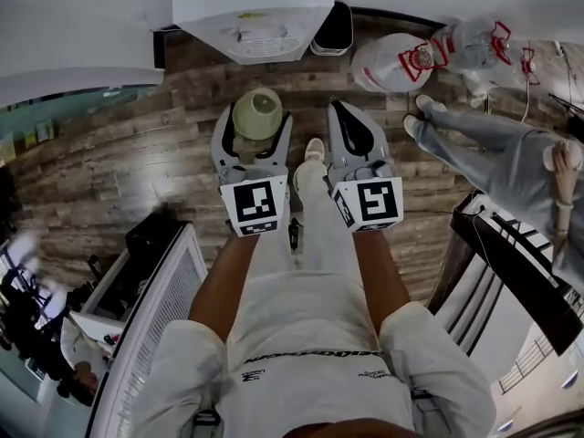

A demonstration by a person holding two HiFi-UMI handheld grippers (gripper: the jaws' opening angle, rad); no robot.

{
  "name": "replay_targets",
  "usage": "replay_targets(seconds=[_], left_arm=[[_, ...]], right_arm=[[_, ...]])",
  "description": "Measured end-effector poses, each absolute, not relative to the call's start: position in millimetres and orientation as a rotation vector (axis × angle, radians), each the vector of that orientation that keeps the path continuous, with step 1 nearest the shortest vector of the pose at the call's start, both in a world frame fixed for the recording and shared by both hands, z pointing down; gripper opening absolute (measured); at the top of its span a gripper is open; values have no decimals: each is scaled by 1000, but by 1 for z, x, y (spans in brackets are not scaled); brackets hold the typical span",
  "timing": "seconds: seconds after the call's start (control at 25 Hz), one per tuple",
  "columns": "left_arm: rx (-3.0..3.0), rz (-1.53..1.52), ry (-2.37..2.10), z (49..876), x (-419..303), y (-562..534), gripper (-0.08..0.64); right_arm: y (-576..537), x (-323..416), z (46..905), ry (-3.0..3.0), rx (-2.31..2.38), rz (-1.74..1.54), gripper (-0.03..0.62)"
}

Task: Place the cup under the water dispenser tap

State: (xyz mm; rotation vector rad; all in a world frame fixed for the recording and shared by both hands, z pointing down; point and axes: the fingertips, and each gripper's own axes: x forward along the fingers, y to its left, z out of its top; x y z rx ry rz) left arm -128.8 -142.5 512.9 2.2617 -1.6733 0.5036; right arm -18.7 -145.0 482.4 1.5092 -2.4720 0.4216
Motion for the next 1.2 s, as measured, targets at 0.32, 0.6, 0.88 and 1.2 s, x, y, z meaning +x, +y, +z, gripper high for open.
replay_targets(seconds=[0.32,0.6,0.88,1.2], left_arm=[[2278,540,-1643,584,-111,-172,367],[2280,566,-1633,643,-105,-196,367],[2290,574,-1602,697,-100,-213,367],[2277,596,-1589,748,-96,-236,367]], right_arm=[[-157,-7,538,-2464,1499,431,0],[-167,1,579,-2454,1511,443,0],[-169,9,616,-2429,1527,471,0],[-170,11,644,-2424,1507,469,0]])
